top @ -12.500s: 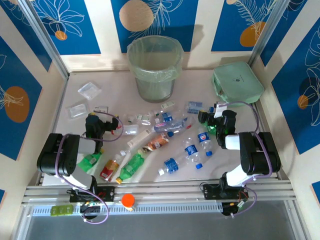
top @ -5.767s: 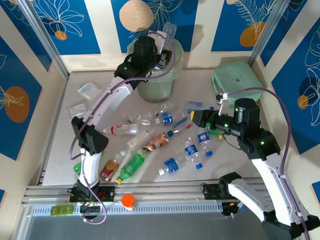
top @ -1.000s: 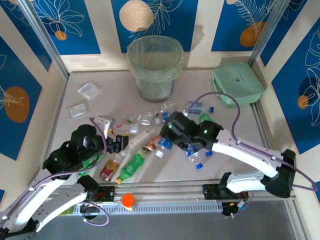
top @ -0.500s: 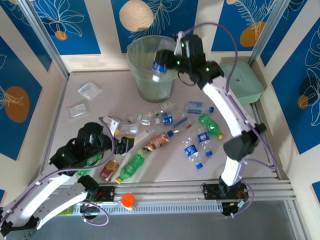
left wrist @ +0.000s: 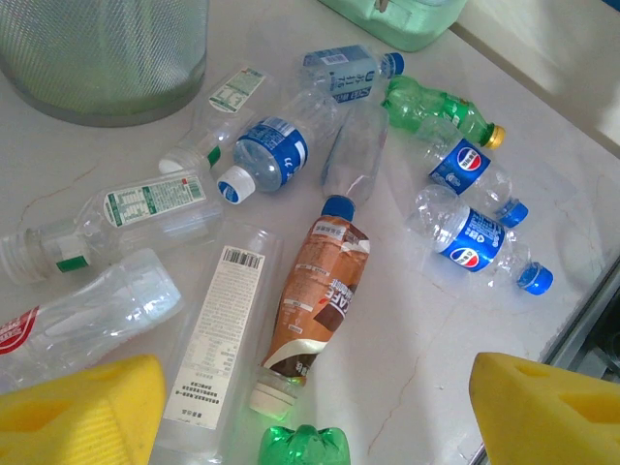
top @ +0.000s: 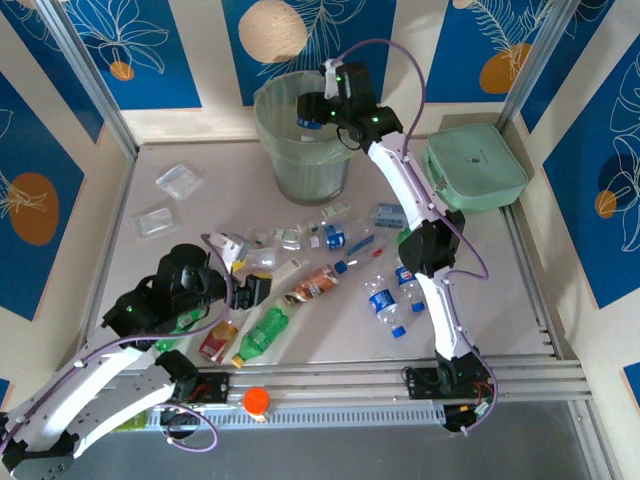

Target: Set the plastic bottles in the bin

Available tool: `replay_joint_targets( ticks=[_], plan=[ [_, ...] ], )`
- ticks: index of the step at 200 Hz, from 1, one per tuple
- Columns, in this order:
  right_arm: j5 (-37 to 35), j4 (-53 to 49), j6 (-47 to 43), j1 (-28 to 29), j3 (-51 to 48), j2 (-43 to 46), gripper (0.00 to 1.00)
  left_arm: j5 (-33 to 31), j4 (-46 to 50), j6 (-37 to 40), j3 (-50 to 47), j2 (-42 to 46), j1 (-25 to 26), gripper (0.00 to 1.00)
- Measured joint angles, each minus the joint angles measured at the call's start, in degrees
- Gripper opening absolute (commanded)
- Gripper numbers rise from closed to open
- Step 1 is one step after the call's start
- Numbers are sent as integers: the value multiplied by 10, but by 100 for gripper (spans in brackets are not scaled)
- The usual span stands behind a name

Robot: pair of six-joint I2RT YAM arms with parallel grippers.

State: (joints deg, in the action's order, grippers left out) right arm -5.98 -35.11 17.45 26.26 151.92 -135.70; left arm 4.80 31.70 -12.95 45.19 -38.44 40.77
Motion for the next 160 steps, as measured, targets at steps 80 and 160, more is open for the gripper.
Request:
replay_joint_targets(
  ticks=[80, 160],
  plan=[
    [-26, 6, -44, 9, 68, -68, 70, 1, 0, 0, -2, 0, 0, 83],
    [-25, 13, -53, 13, 65, -70, 77, 1, 0, 0, -2, 1, 0, 84]
  ],
)
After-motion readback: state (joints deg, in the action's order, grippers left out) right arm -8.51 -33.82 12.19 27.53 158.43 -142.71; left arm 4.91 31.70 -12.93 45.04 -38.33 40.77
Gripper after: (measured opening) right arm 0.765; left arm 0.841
